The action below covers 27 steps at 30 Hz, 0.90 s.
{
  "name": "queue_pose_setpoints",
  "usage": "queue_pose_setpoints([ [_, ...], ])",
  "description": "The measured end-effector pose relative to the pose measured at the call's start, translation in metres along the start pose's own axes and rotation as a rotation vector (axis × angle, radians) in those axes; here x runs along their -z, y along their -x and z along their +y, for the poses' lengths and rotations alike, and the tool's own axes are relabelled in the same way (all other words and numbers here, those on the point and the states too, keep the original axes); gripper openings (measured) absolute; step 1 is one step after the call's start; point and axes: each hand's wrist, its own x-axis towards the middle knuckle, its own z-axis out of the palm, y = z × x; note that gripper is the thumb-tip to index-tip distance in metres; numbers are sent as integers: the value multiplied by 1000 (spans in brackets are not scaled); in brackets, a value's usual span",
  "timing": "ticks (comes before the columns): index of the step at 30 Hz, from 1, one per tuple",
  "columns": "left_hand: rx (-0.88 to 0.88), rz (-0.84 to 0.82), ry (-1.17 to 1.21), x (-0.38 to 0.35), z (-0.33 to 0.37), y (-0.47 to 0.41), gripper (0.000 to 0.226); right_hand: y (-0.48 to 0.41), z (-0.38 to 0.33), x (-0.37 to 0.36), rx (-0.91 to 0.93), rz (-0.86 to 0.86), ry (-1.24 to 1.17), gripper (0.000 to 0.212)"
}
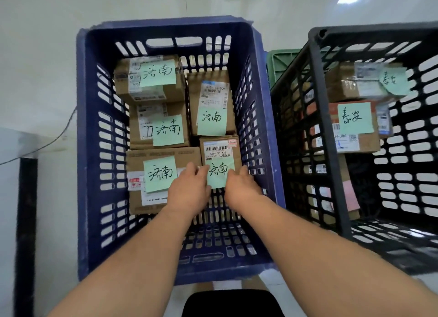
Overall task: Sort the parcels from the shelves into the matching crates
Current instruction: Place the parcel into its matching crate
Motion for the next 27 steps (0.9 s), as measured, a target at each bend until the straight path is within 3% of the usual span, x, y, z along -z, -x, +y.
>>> queue_pose_setpoints([
  [7,11,47,54,54,-1,54,55,74,-17,30,175,208,110,49],
  [15,96,137,8,113,1,145,57,178,-44,63,285,393,202,47],
  [27,260,321,17,163,0,235,67,277,-49,97,533,609,318,69],
])
